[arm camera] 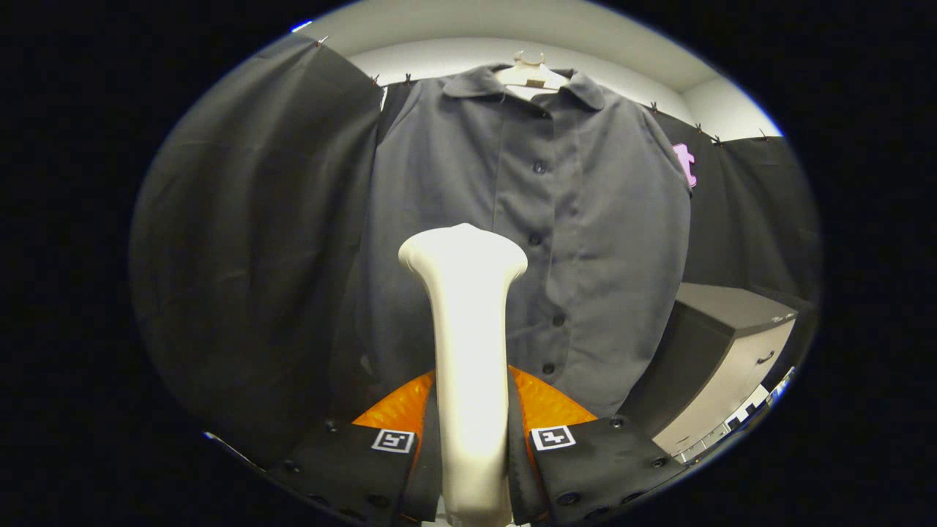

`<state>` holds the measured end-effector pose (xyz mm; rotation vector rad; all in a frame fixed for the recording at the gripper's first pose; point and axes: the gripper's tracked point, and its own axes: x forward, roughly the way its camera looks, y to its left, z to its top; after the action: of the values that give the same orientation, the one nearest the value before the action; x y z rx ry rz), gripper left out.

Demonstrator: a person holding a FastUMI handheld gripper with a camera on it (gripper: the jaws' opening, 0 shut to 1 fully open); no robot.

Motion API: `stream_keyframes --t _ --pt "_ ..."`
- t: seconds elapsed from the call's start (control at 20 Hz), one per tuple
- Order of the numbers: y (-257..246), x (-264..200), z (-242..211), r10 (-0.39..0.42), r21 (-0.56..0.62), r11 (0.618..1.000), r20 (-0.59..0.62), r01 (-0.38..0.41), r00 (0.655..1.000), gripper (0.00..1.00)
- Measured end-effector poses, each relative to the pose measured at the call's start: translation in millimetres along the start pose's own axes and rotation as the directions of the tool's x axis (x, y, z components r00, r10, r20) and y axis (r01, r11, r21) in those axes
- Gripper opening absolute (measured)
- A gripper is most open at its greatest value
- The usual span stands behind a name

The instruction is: Iron the clothes twice with a garment steamer, once on the left side and once on the right side.

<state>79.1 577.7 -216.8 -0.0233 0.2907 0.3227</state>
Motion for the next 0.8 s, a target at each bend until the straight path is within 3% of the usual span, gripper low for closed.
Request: stream_keyframes --t 0.25,0.45,0.8 --pt "-41 -3 89 -0.035 0.068 0.997 0.105 0.028 0.994 0.44" --pt "-99 2 145 -0.109 0.104 0.99 0.175 0.091 0.979 0.44" --pt "-198 18 162 -0.262 0.118 0.963 0.177 0.244 0.949 0.44"
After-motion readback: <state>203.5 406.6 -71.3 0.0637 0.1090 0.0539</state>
